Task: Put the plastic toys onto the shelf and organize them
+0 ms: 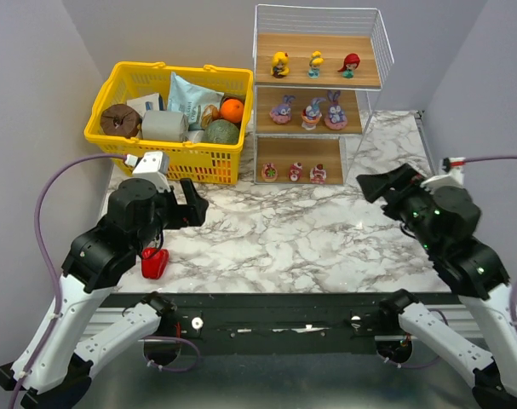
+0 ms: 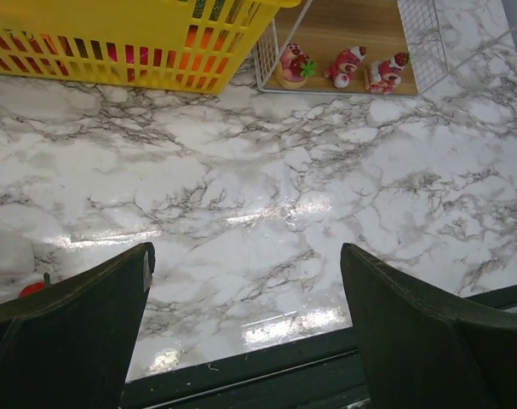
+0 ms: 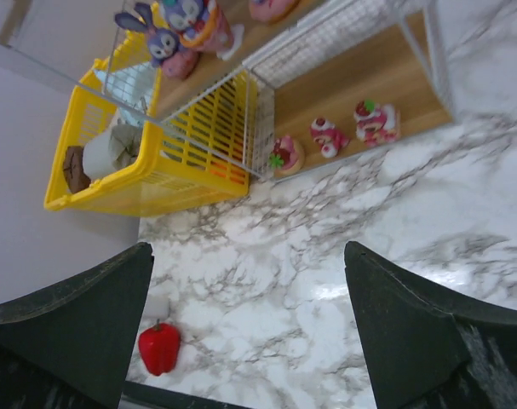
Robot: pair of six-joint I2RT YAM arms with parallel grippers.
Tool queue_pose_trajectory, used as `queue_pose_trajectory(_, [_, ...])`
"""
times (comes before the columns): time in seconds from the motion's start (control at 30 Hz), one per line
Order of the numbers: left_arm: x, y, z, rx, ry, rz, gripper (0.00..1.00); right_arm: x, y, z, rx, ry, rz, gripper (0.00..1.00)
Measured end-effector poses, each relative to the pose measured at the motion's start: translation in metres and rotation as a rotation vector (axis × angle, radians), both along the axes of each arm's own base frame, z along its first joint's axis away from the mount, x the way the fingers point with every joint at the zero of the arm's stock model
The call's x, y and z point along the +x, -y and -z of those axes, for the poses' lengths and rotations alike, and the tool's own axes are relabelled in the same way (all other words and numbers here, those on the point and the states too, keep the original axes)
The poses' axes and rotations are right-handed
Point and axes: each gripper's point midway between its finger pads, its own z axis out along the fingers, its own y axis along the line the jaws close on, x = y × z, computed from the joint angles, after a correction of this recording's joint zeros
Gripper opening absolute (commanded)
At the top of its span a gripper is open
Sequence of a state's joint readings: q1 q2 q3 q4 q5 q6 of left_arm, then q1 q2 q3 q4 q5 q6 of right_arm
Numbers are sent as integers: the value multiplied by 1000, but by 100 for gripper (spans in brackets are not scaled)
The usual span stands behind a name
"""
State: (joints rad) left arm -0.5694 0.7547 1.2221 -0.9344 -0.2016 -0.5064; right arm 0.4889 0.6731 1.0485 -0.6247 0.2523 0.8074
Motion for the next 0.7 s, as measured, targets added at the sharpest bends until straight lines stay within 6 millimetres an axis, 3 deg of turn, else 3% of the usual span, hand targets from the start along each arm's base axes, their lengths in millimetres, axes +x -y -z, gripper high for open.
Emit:
queue_pose_trajectory(0.1, [3, 0, -3, 7, 2, -6, 99, -19, 24, -33, -71, 90, 28, 100])
queue_pose_trajectory(0.17, [6, -3, -9, 17, 10, -28, 99, -30, 35, -41, -121, 112, 36, 100])
queue_pose_trajectory(0.43, [15, -15, -8, 75, -1, -100, 99, -46, 48, -25, -271, 63, 5, 100])
queue_pose_trajectory(0.7, [15, -28, -9, 98, 12, -154, 99, -54, 52, -17, -281, 46, 0, 100])
